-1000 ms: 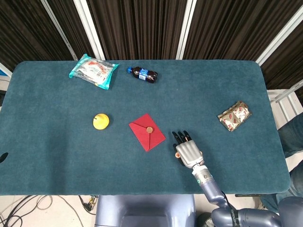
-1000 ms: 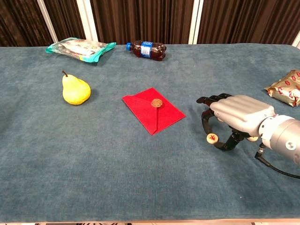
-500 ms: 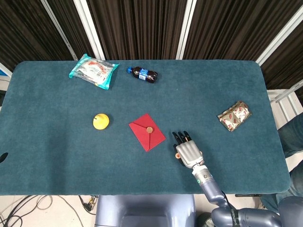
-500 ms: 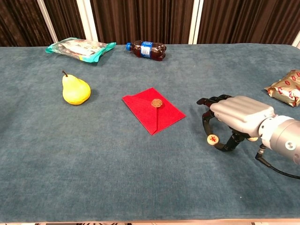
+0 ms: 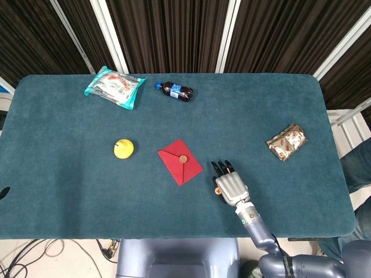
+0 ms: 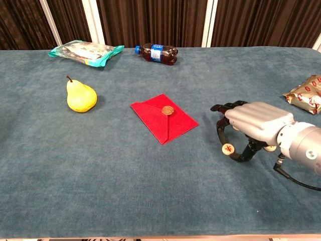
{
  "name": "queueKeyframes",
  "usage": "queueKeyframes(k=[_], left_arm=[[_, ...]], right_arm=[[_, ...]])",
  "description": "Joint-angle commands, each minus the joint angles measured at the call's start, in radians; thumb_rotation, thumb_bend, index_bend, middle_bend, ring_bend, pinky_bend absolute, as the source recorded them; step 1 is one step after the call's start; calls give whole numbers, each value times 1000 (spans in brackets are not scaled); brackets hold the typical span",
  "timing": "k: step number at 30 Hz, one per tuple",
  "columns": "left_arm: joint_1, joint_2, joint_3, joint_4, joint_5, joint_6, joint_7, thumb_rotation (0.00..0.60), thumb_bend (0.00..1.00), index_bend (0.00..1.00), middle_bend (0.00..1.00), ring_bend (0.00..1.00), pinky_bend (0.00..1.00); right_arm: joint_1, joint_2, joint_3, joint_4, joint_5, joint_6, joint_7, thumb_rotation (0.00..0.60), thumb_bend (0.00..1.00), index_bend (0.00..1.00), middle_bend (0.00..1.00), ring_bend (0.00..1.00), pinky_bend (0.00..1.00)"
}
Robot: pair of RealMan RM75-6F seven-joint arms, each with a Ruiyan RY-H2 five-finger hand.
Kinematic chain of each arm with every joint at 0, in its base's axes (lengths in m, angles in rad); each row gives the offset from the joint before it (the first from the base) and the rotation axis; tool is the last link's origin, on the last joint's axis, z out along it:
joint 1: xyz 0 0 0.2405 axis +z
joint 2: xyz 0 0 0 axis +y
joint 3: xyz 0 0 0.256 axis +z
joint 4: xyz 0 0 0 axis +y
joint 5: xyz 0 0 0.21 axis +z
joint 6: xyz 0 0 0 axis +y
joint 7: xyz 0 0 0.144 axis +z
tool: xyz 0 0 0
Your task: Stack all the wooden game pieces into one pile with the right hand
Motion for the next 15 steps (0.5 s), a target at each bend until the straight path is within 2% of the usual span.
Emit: queueKeyframes(k=[1,6,10,15], left_arm=[[0,0,0,0,0,0,-1,600,145,76,0,0,0],[0,1,0,-1,0,0,-2,600,145,76,0,0,0],[1,0,0,-1,2,1,-2,600,146,76,0,0,0],[1,1,1,-3,0,0,1,600,146,76,0,0,0]], right_arm=[[4,14,10,-19,9,-1,-2,600,368,535,0,0,0],[17,51,36,-61,31,-2,-14,600,368,535,0,0,0],[45,129,95,-141,116,-45,-8,600,368,540,0,0,0],[81,181,143,-154,200,-71,-3,600,368,542,0,0,0]])
